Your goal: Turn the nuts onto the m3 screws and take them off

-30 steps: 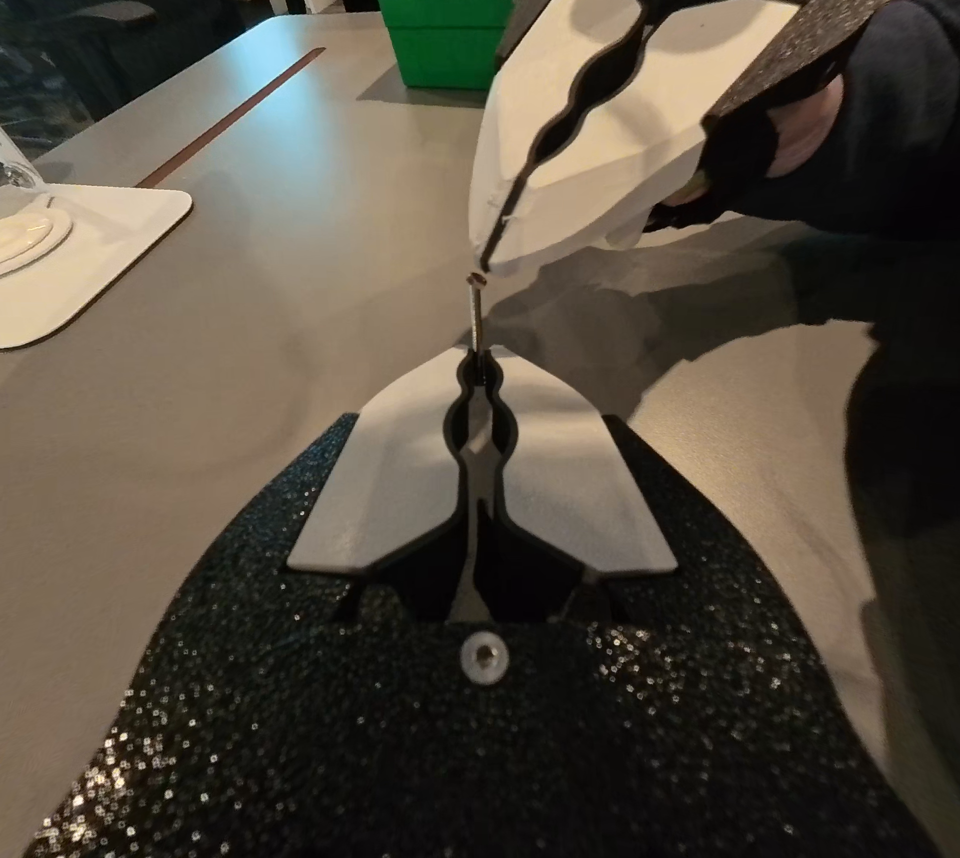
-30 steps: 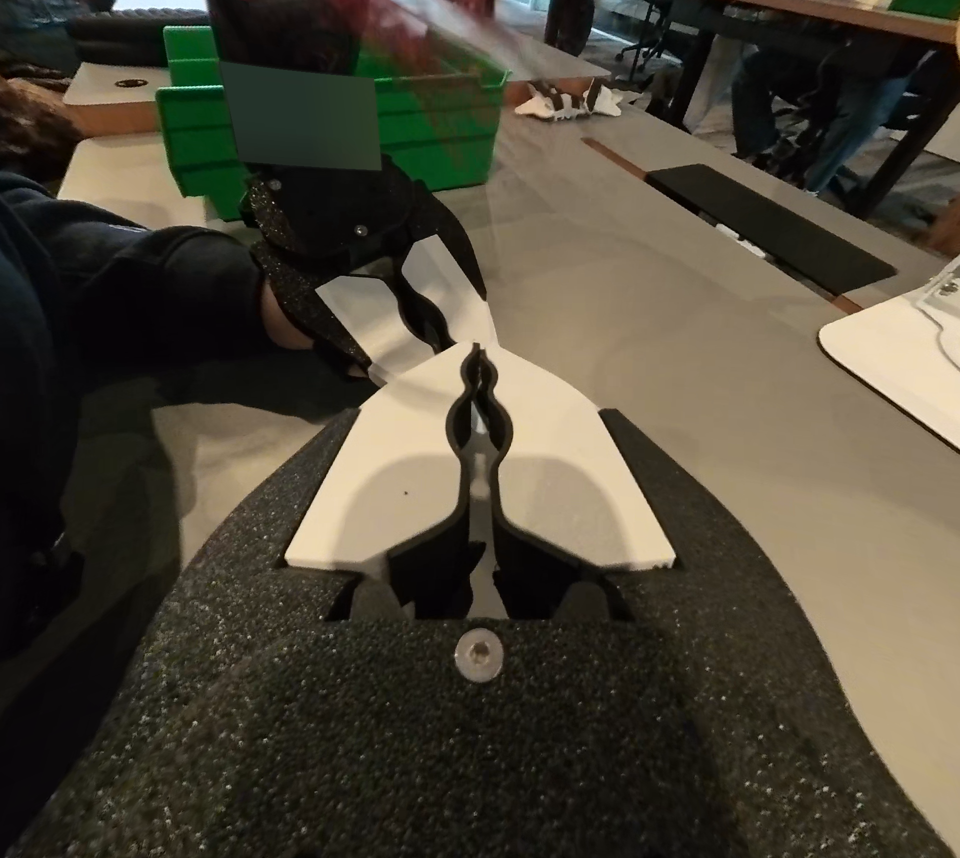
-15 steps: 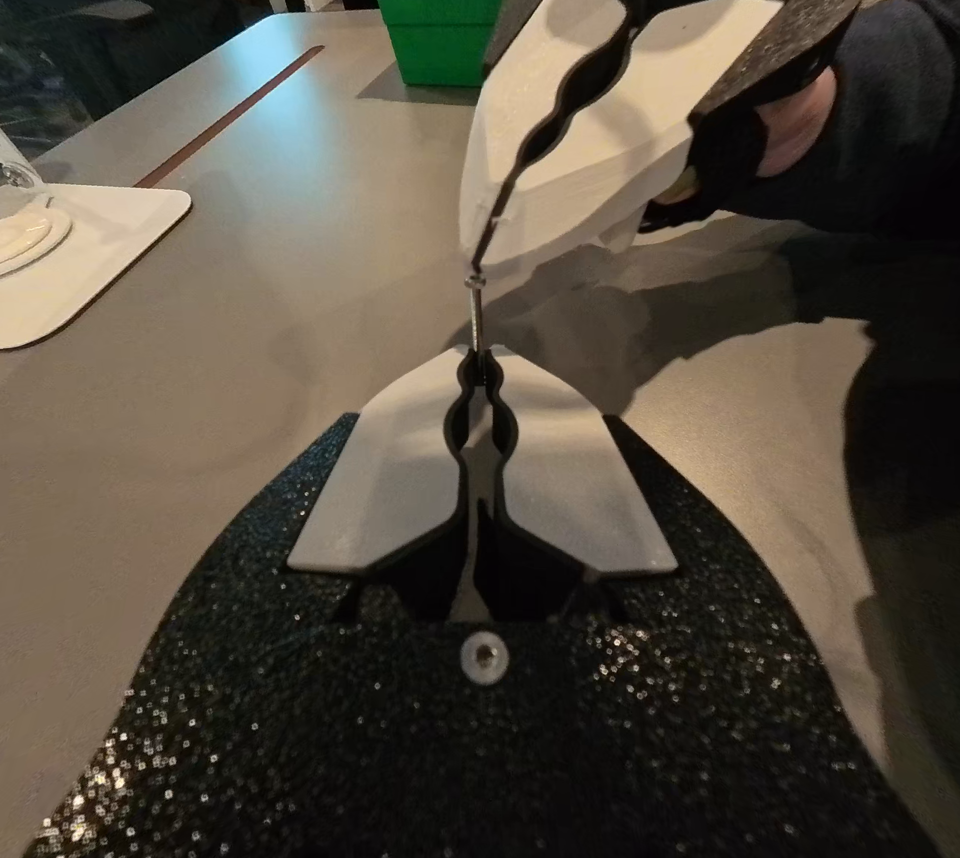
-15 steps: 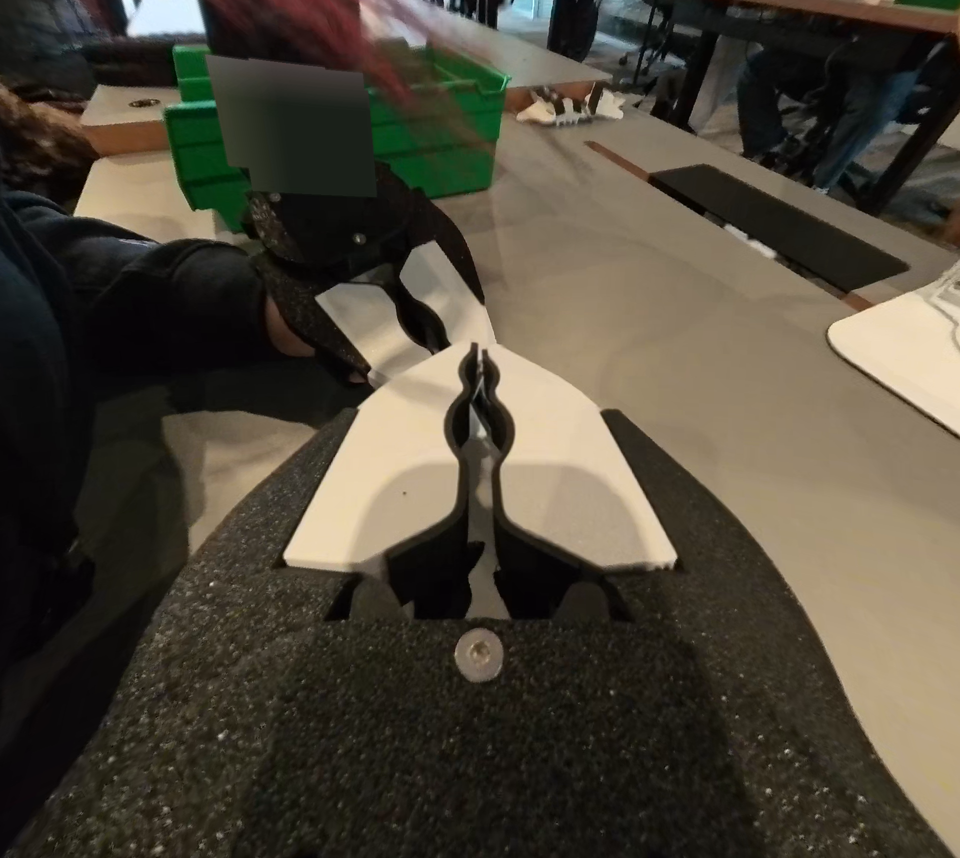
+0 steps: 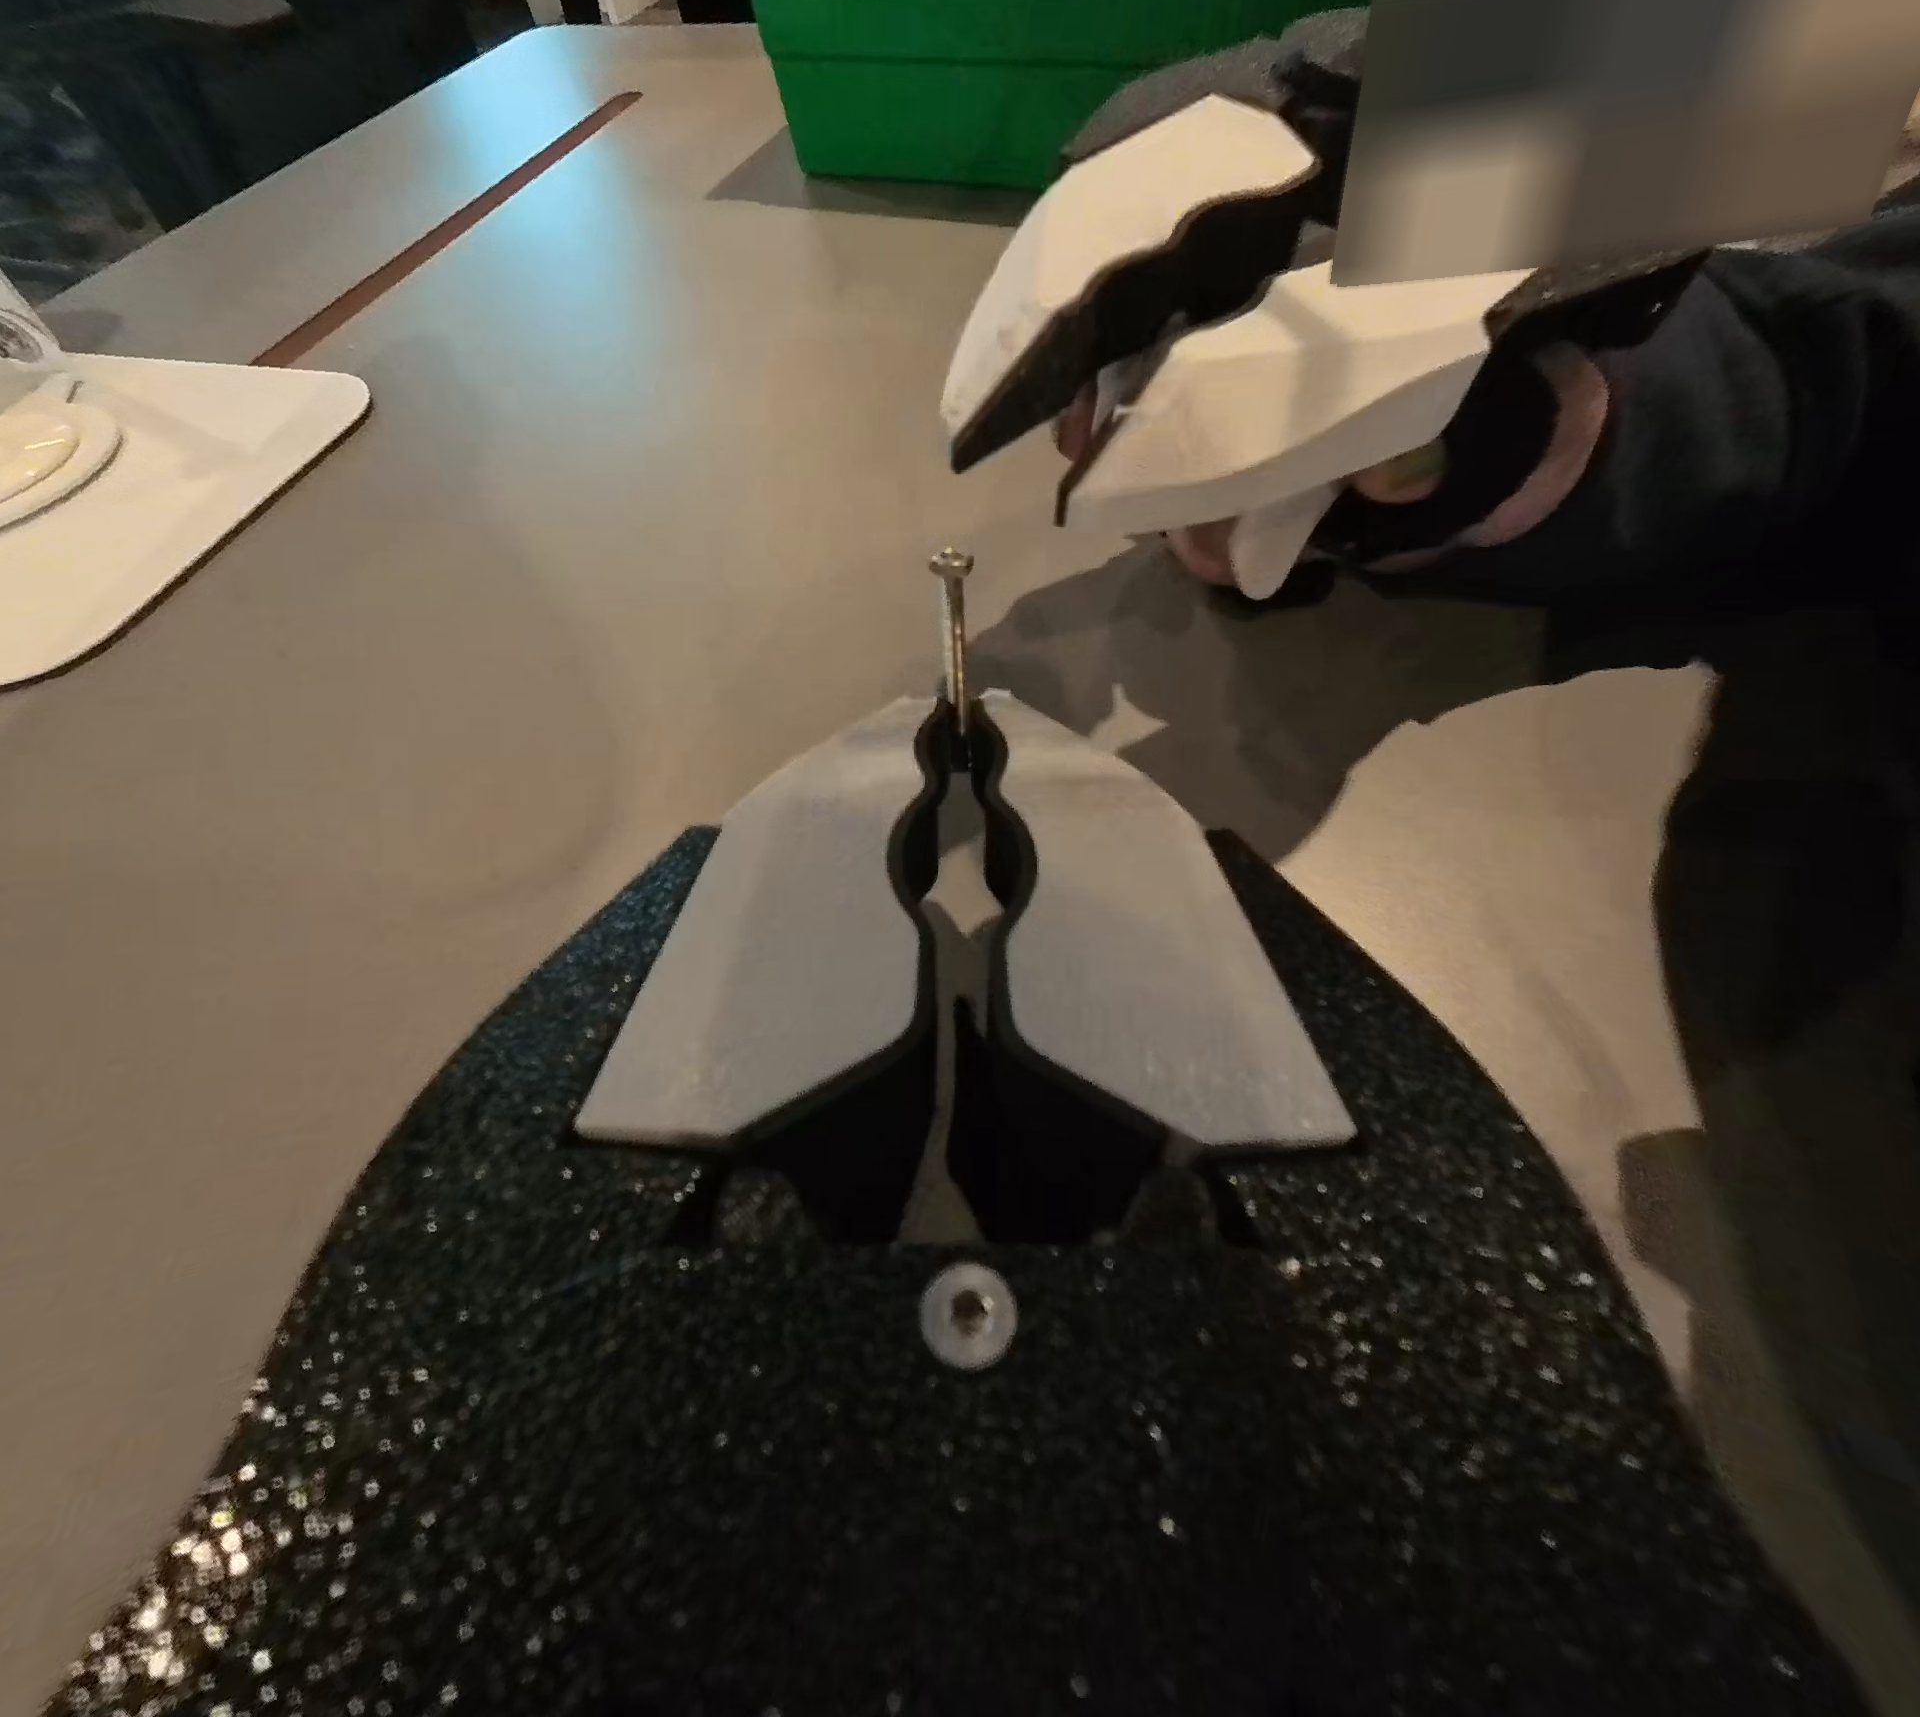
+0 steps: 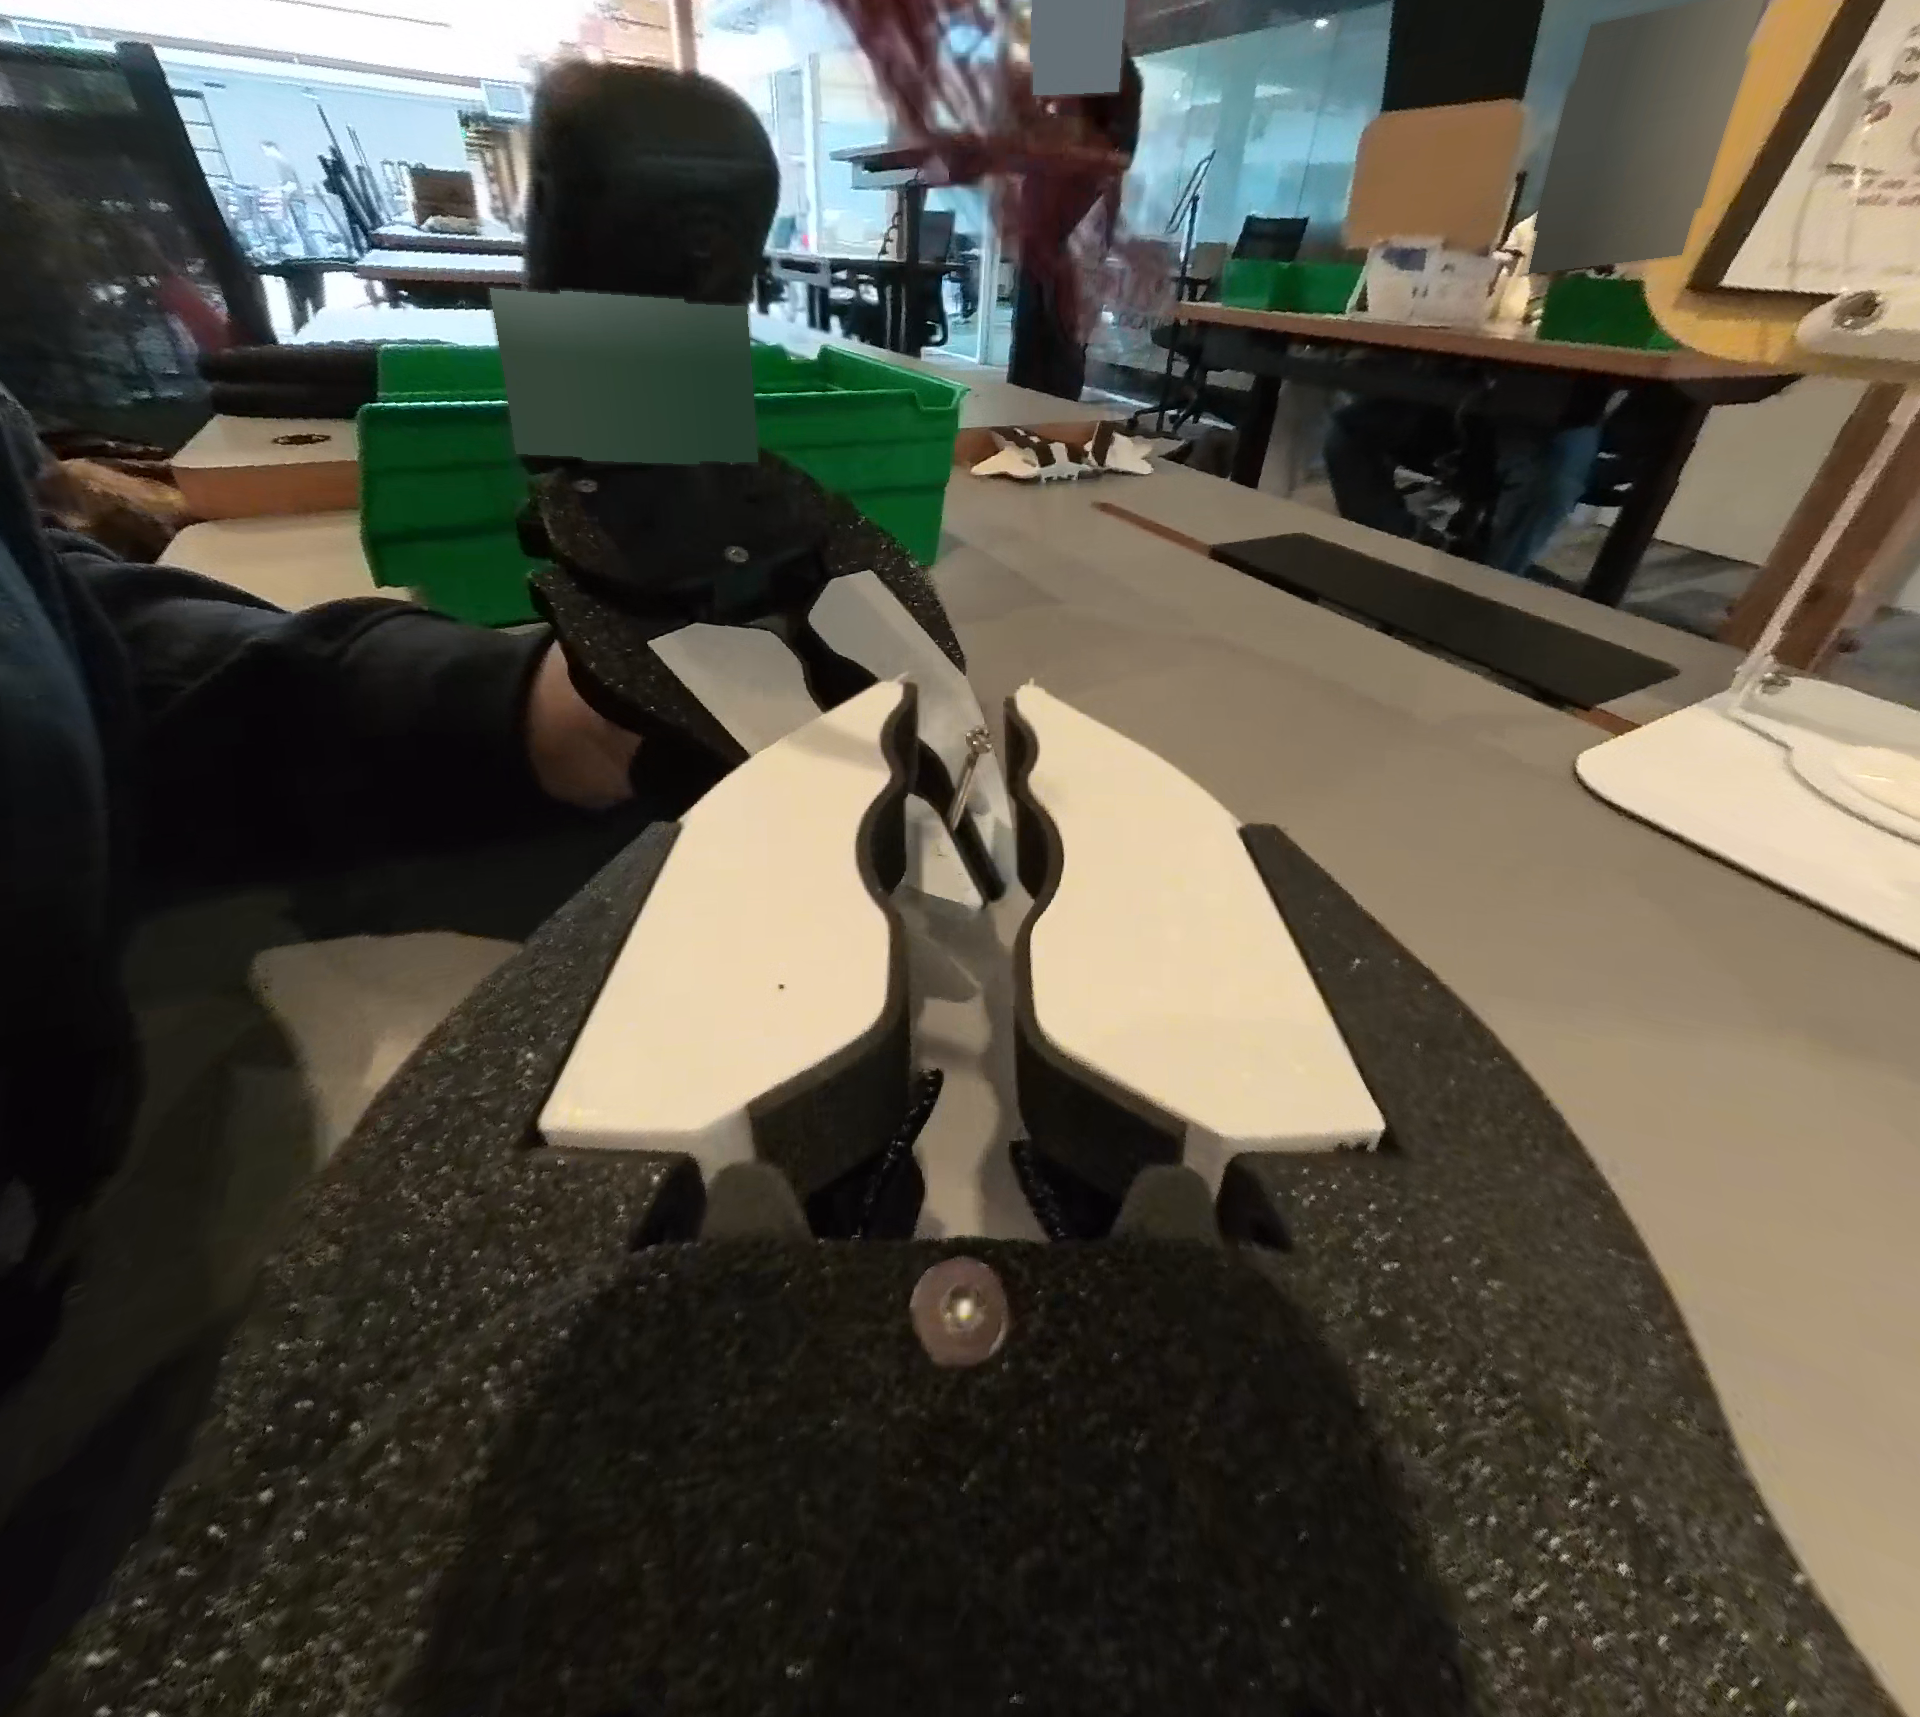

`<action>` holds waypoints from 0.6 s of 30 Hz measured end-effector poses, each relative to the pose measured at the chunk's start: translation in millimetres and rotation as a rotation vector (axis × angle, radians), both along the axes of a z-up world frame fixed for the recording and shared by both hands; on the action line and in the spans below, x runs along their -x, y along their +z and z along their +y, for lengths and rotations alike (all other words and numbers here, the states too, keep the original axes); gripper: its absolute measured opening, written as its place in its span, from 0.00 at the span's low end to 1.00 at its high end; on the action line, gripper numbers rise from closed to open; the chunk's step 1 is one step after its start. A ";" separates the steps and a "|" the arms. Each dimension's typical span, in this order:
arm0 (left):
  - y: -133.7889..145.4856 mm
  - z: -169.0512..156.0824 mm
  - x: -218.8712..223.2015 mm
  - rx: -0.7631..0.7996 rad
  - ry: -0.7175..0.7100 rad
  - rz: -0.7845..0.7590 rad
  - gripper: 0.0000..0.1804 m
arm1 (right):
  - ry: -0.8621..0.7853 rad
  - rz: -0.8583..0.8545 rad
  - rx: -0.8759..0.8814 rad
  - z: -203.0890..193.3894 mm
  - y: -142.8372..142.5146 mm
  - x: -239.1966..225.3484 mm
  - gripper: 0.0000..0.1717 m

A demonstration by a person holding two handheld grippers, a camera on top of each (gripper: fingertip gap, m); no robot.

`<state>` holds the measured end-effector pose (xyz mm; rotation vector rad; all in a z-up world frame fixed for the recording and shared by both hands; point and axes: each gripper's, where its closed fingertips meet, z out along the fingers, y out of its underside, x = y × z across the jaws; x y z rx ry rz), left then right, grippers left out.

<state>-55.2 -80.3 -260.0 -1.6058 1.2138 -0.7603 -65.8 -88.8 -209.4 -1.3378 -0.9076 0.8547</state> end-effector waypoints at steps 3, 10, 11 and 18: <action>-1.1 0.4 -0.3 0.010 -0.001 0.004 0.01 | 0.008 0.001 0.045 3.2 -2.4 0.1 0.09; 0.1 1.8 0.7 0.031 0.002 -0.013 0.01 | 0.026 -0.019 0.086 3.7 -6.9 2.3 0.07; 0.3 1.9 0.9 0.033 0.001 -0.016 0.01 | 0.025 -0.019 0.086 3.6 -7.0 2.3 0.07; 0.8 1.9 1.3 0.036 0.000 -0.021 0.02 | 0.025 -0.024 0.090 3.7 -7.8 2.7 0.06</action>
